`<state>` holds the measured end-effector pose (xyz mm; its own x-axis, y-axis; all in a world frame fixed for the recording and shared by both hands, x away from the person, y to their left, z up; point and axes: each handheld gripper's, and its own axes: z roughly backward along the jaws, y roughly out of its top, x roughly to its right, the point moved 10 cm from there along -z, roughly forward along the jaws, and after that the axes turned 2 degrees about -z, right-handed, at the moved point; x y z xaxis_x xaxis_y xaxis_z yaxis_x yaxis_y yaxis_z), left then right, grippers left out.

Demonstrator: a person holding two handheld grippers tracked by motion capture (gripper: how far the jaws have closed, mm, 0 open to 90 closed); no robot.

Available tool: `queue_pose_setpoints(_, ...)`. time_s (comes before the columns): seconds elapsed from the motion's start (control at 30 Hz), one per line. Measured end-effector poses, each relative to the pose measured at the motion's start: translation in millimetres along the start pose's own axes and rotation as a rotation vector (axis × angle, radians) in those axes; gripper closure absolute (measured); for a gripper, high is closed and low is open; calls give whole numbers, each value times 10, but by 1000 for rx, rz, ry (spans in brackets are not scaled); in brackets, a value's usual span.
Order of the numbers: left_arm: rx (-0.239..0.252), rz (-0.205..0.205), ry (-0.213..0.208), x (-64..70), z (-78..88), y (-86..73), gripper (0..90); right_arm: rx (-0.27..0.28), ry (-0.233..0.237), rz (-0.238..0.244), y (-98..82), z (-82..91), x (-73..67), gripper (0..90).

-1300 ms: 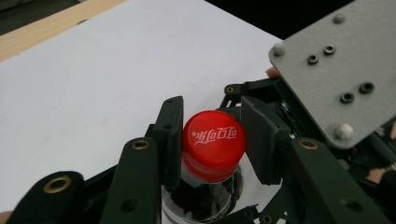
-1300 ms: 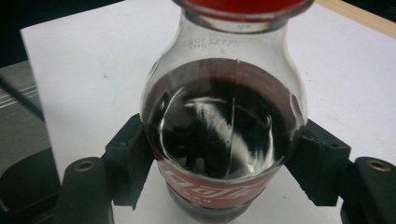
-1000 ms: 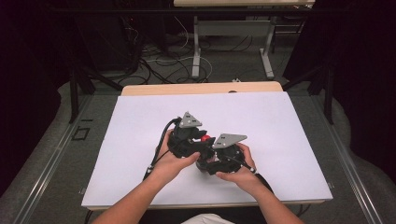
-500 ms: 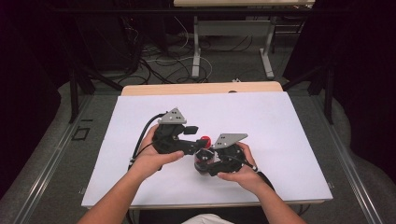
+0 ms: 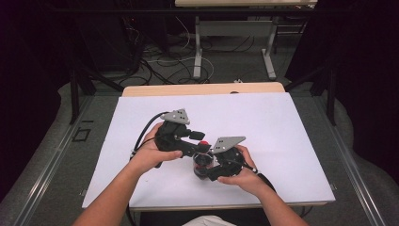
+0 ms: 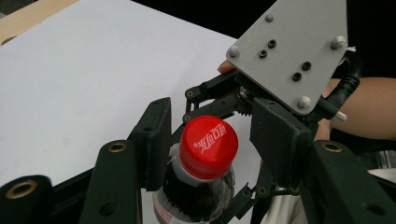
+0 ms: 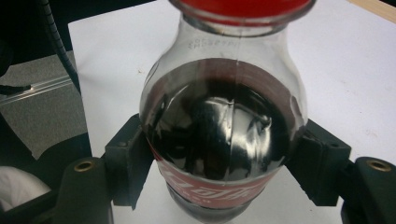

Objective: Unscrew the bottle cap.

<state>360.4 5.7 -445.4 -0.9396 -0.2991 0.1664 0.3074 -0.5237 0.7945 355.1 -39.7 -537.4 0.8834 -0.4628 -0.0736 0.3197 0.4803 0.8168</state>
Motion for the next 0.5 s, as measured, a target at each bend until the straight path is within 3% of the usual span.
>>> queue_pose_setpoints(0.23,-23,-24,-23,22,-44,-27,604,2,16,7,-1,-10,-38,295)
queue_pose_setpoints(0.37,-27,-29,-26,30,-39,-38,614,-3,15,8,-9,-10,-48,295)
queue_pose_setpoints(0.5,-28,-29,16,15,-50,-42,620,-8,6,9,-18,-17,-30,295)
